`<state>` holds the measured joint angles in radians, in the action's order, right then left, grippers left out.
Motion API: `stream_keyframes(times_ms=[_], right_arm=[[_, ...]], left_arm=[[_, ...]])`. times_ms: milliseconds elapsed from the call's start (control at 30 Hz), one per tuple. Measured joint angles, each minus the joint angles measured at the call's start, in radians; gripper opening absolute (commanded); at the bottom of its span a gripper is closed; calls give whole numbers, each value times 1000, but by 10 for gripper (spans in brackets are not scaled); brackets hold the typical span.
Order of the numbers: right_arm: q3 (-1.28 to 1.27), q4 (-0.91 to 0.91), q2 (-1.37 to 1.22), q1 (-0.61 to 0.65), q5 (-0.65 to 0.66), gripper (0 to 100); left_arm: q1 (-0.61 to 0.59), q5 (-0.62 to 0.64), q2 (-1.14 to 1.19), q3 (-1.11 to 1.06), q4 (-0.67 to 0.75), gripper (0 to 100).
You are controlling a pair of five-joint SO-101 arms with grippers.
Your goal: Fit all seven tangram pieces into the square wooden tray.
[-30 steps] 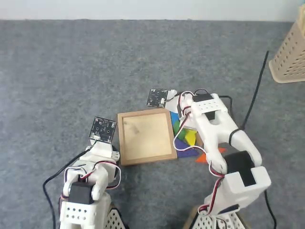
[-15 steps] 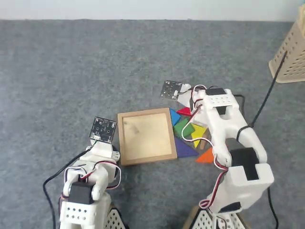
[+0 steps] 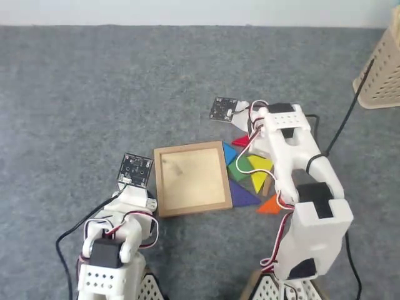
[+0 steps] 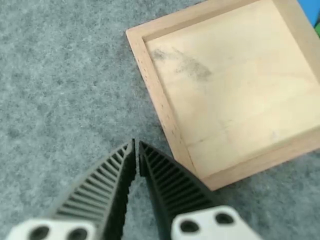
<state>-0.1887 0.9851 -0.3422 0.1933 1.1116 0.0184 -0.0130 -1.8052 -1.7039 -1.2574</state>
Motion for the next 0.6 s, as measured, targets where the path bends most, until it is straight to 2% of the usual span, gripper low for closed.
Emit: stream_keyframes(times_ms=[333, 433, 500, 600], right_arm=[[48, 9, 3, -2, -290, 91], [48, 9, 21, -3, -411, 97], [54, 14, 21, -2, -493, 144], [106, 87, 21, -2, -534, 241]], left_arm=[[-2, 0, 0, 0, 0, 12], [-2, 0, 0, 0, 0, 12], [-2, 0, 0, 0, 0, 12], [-2, 0, 0, 0, 0, 12]])
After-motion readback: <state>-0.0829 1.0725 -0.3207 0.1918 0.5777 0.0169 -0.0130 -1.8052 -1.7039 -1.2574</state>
